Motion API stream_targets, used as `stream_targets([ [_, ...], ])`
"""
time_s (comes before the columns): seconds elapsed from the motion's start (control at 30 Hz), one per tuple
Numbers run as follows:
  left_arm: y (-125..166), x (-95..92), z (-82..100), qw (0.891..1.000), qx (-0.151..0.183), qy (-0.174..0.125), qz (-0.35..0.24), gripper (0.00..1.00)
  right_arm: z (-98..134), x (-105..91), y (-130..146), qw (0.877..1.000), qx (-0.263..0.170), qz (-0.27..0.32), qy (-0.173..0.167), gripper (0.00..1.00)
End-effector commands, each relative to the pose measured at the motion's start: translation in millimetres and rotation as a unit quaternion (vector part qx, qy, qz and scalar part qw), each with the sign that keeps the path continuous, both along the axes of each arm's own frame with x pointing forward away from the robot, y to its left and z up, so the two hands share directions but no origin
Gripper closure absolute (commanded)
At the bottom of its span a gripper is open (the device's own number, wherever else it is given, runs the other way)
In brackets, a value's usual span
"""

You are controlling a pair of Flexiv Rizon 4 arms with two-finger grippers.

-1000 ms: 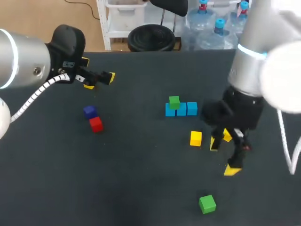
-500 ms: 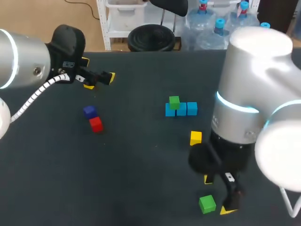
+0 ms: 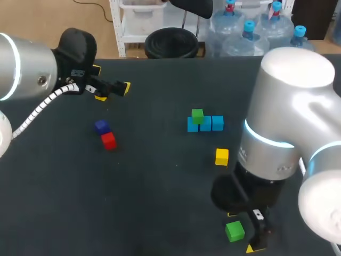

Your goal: Place the blue cubes, place green cubes on the blue cubes, place the yellow cubes on the green cubes, then place the red cubes on the yellow cubes, and place purple cube on the red cubes.

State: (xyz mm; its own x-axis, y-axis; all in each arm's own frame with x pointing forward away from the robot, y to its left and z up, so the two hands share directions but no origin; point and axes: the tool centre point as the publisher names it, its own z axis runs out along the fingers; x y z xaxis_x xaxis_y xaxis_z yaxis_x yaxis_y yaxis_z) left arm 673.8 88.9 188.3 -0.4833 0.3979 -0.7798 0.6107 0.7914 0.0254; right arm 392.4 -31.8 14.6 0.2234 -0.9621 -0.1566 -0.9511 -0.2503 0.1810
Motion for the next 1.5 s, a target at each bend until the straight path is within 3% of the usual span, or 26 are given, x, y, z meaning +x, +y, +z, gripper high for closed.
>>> stream_targets([
  [0.03, 0, 0.3, -0.9, 1.0, -0.001, -0.001, 0.001, 0.0, -7, 0.2, 4, 1.0, -0.005, 0.0, -0.007, 0.0],
  [0.07, 0, 0.3, -0.9, 1.0, -0.001, -0.001, 0.001, 0.0, -8, 0.6, 4, 1.0, -0.009, -0.001, -0.007, 0.31],
  [0.1, 0, 0.3, -0.9, 1.0, -0.001, -0.001, 0.001, 0.0, -9, 0.7, 4, 1.0, -0.008, -0.001, -0.006, 0.52],
  [0.17, 0, 0.3, -0.9, 1.0, -0.001, -0.001, 0.001, 0.0, -10, 2.2, 3, 1.0, -0.012, -0.001, -0.008, 0.6],
  [0.23, 0, 0.3, -0.9, 1.0, -0.001, -0.001, 0.001, 0.0, -10, 4.0, 2, 1.0, -0.012, -0.003, -0.009, 0.81],
  [0.27, 0, 0.3, -0.9, 1.0, -0.001, -0.001, 0.001, 0.0, -9, 4.9, 1, 1.0, -0.014, -0.004, -0.011, 0.98],
  [0.3, 0, 0.3, -0.9, 1.0, -0.001, -0.001, 0.001, 0.0, -9, 5.6, 1, 1.0, -0.014, -0.004, -0.011, 1.0],
  [0.7, 0, 0.3, -0.9, 1.0, -0.001, -0.001, 0.001, 0.0, -6, 13.0, -4, 1.0, 0.003, -0.016, -0.01, 1.0],
  [0.9, 0, 0.3, -0.9, 1.0, -0.001, -0.001, 0.001, 0.0, 2, 25.0, -19, 0.998, 0.014, -0.065, -0.009, 1.0],
  [1.17, 0, 0.3, -0.9, 1.0, -0.001, -0.001, 0.001, 0.0, 32, 63.0, -38, 0.992, -0.008, -0.128, -0.017, 1.0],
  [1.37, 0, 0.3, -0.9, 1.0, -0.001, -0.001, 0.001, 0.0, 59, 95.2, -30, 0.992, -0.019, -0.117, -0.041, 1.0],
  [1.5, 0, 0.3, -0.9, 1.0, -0.001, -0.001, 0.001, 0.0, 64, 118.6, -20, 0.993, -0.019, -0.102, -0.056, 1.0],
])
